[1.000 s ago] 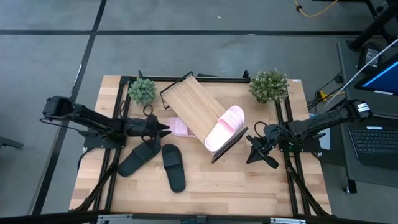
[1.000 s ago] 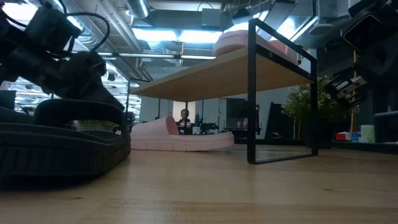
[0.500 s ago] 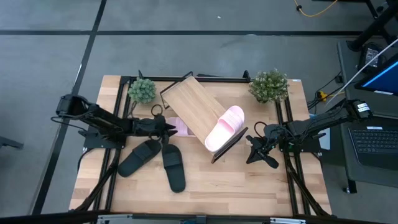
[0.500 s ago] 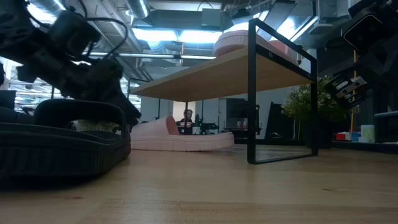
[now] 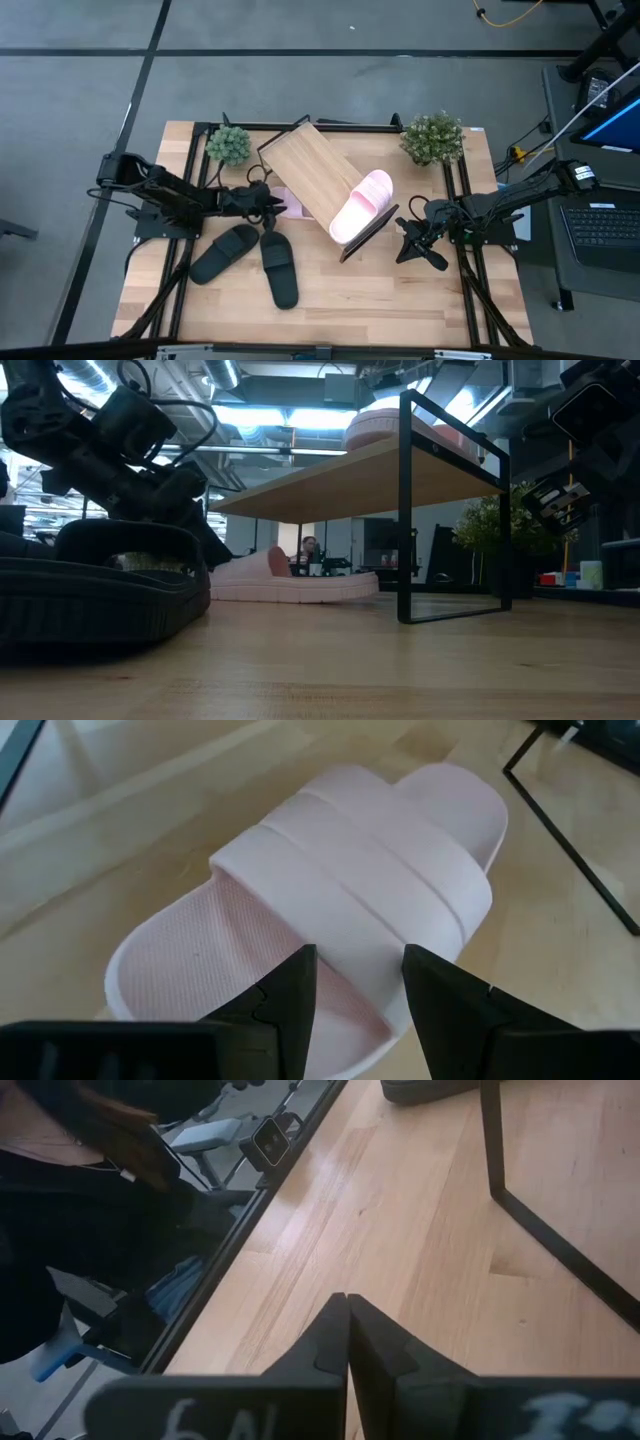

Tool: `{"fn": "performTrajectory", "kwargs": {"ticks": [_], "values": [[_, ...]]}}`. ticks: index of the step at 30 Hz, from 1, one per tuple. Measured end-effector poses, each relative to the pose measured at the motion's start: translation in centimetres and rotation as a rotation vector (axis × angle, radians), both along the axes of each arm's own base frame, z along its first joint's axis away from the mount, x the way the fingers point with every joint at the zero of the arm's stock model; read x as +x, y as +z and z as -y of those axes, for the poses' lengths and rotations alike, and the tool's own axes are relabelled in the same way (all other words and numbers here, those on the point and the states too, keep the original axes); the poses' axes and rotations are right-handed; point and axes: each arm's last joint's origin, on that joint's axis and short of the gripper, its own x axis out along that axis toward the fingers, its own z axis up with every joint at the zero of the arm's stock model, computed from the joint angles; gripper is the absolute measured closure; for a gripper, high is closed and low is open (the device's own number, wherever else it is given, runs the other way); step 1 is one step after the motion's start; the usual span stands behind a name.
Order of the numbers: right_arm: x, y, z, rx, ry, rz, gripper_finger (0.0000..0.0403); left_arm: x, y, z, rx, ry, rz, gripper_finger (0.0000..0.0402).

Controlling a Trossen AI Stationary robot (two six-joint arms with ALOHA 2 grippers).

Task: Pick and place slides into the shelf
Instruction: Put the pink slipper on the shelf

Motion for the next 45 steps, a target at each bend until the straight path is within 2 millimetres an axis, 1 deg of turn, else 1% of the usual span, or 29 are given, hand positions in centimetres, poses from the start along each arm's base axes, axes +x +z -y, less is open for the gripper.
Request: {"fn": "performTrajectory", "kwargs": {"ticks": [9,21,28,45], "values": [[0.00,0.00,0.00,-0.003,0.001,0.002,0.0396,-0.07,-0.17,0.12,-0.083,0.003,0.001,0.0258],[0.00,-0.01,0.01,-0.022,0.008,0.018,0.0396,-0.17,-0.32,0.15,-0.113,0.013,-0.010,0.0258],[0.01,0.00,0.01,-0.033,0.016,0.029,0.0396,-0.21,-0.47,0.43,-0.165,-0.066,-0.023,0.0258],[0.00,0.00,0.01,-0.032,0.016,0.028,0.0396,-0.16,-0.36,0.28,-0.136,-0.024,-0.009,0.0258]]}}
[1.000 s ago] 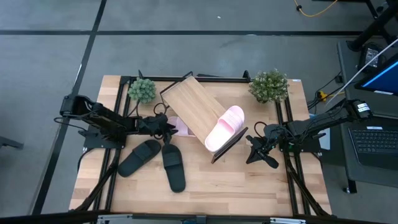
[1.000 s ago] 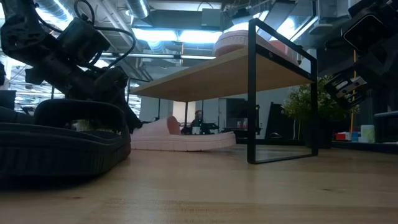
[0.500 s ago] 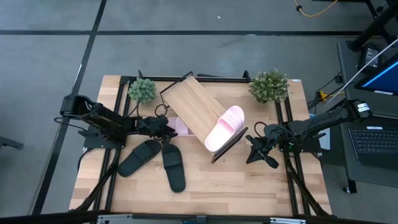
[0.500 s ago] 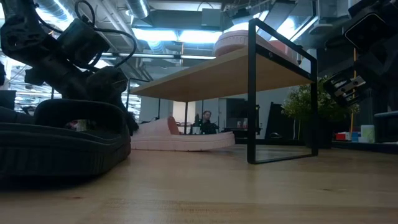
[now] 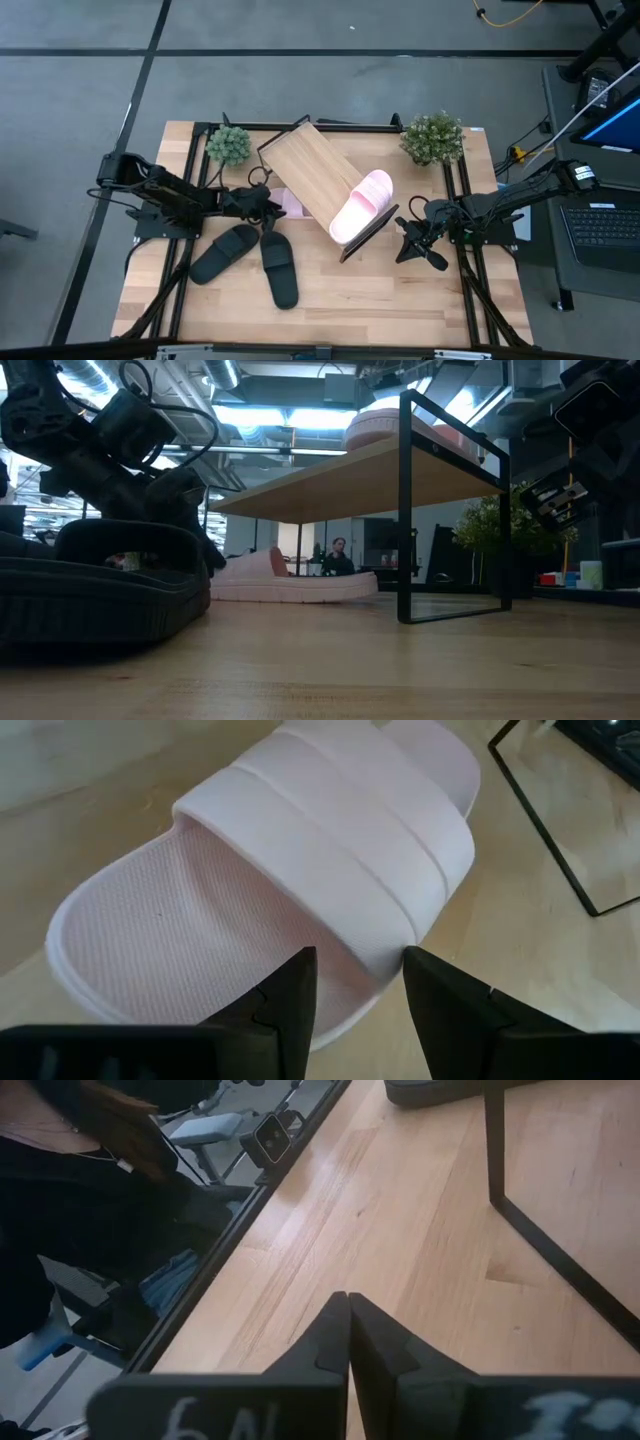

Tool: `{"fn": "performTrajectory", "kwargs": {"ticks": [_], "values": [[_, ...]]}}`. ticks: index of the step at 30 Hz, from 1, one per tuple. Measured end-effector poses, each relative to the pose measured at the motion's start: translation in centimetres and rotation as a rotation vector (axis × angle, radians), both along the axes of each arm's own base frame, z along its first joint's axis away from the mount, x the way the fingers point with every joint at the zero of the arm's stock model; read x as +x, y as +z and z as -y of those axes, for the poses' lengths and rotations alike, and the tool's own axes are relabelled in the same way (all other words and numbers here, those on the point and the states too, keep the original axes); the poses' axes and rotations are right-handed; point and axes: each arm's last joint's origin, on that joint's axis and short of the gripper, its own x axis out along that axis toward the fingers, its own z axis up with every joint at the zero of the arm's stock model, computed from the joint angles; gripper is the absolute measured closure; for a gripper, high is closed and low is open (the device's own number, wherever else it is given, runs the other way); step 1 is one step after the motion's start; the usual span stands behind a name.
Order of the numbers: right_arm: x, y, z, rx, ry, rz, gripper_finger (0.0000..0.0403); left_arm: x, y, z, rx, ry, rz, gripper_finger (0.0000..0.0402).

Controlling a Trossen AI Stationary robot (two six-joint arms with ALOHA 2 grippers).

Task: Pick and place slides into the shelf
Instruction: Put the pink slipper on the shelf

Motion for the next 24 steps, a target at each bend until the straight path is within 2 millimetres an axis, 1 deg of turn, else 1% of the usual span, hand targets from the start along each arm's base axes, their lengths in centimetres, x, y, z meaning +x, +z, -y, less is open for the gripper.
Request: {"fn": "performTrajectory", "kwargs": {"ticks": [6,15,24], "values": [[0.0,0.0,0.0,0.000,0.001,0.001,0.0396,0.2,0.4,0.0,0.007,-0.007,0.043,0.0258],[0.1,0.2,0.0,0.005,0.002,0.018,0.0396,0.2,0.4,0.0,0.006,-0.008,0.043,0.0258],[0.1,0.2,0.0,0.007,0.001,0.025,0.0396,1.1,-0.9,0.0,0.018,-0.019,0.035,0.0258]]}}
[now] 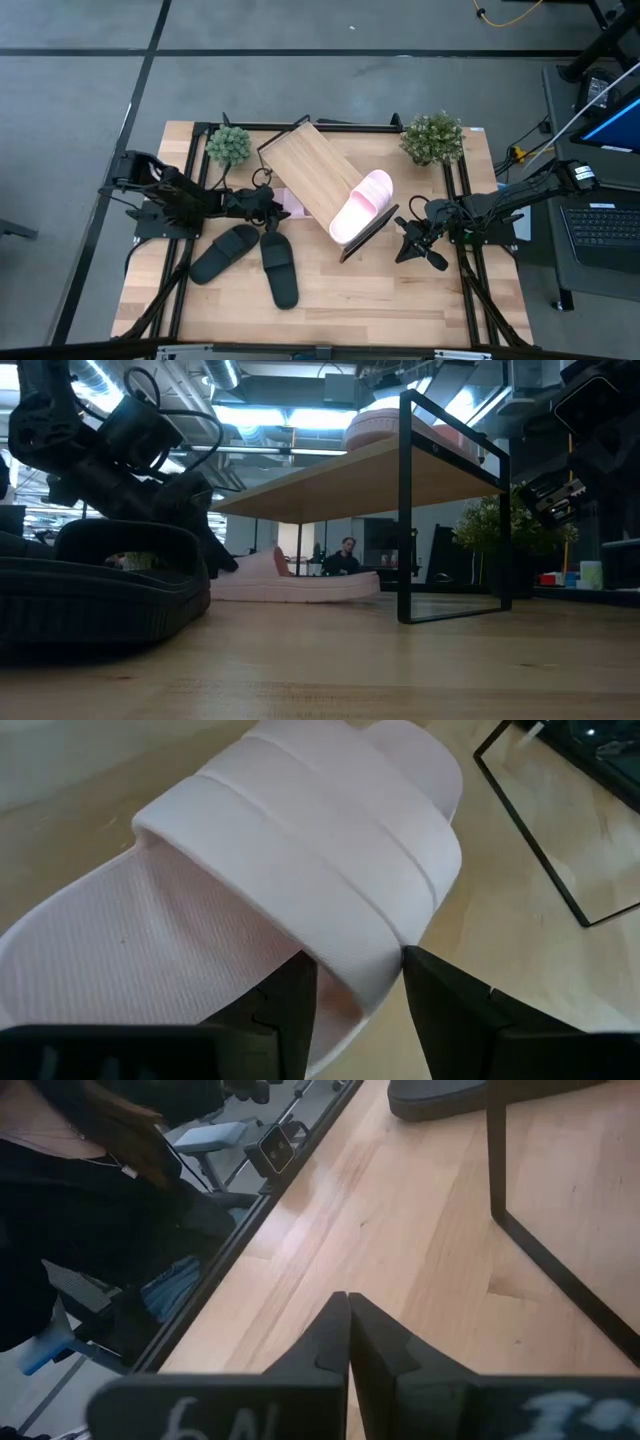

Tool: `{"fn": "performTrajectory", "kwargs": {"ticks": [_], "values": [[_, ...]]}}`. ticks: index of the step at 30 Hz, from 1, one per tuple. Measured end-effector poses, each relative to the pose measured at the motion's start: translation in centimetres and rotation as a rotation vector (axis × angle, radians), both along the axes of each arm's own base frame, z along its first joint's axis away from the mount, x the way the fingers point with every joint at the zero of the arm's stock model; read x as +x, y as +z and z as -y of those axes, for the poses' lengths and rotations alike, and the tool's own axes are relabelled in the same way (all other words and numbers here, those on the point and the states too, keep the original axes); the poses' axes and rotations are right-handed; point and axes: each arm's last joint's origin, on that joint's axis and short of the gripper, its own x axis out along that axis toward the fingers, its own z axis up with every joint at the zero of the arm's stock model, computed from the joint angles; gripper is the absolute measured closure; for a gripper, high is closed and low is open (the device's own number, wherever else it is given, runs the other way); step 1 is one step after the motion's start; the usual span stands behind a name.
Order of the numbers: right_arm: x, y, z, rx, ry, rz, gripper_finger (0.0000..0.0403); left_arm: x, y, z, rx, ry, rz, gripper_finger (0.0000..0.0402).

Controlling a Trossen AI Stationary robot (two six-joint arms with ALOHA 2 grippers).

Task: Pick and place slides into the shelf
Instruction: Put the pink slipper on the shelf

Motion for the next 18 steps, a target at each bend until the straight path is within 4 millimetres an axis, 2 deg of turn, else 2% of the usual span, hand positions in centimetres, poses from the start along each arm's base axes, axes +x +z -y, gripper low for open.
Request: {"fn": "performTrajectory", "kwargs": {"ticks": [6,9,14,18], "values": [[0.00,0.00,0.00,-0.001,0.000,0.000,0.0396,0.36,-0.04,-0.02,0.051,-0.032,-0.013,0.0269],[0.00,0.00,0.00,-0.001,0.000,0.000,0.0396,0.40,0.01,-0.03,0.053,-0.031,-0.008,0.0301],[0.00,-0.01,0.00,-0.003,0.001,0.002,0.0396,0.47,0.12,-0.02,0.036,-0.025,0.006,0.0385],[0.00,-0.01,0.00,-0.004,0.001,0.002,0.0396,0.48,0.13,-0.04,0.025,-0.007,0.009,0.0393]]}}
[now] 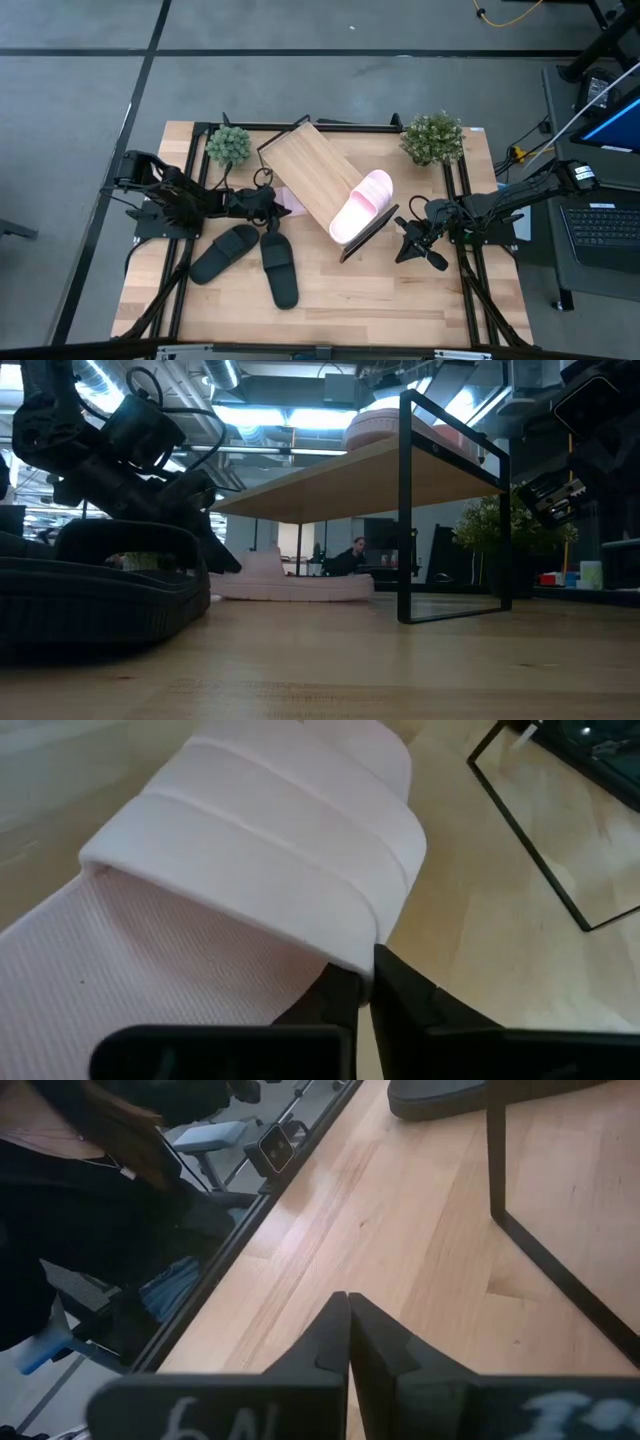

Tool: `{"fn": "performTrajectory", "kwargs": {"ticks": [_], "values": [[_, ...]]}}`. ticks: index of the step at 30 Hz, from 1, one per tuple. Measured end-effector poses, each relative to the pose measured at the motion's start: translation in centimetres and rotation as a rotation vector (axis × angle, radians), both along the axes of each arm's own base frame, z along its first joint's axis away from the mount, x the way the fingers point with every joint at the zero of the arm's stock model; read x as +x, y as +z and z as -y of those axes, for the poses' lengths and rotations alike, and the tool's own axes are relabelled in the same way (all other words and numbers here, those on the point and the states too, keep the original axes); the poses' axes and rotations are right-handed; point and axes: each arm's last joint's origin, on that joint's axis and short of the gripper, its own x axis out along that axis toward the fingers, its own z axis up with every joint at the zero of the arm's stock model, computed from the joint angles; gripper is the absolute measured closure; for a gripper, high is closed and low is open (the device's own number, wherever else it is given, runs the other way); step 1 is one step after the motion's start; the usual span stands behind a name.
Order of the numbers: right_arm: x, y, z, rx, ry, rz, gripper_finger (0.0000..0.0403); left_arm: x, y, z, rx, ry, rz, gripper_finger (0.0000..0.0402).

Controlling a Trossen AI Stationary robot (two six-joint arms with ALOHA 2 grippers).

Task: Pick and place slides into the shelf
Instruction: Put the pink slipper on the shelf

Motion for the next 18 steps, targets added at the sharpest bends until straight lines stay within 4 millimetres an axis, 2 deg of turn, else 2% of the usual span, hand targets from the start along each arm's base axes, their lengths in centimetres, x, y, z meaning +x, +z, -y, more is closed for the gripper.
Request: {"fn": "performTrajectory", "kwargs": {"ticks": [18], "values": [[0.00,-0.01,0.01,-0.019,0.010,0.015,0.0396,-0.14,-0.05,0.23,-0.076,-0.039,-0.014,0.0400]]}}
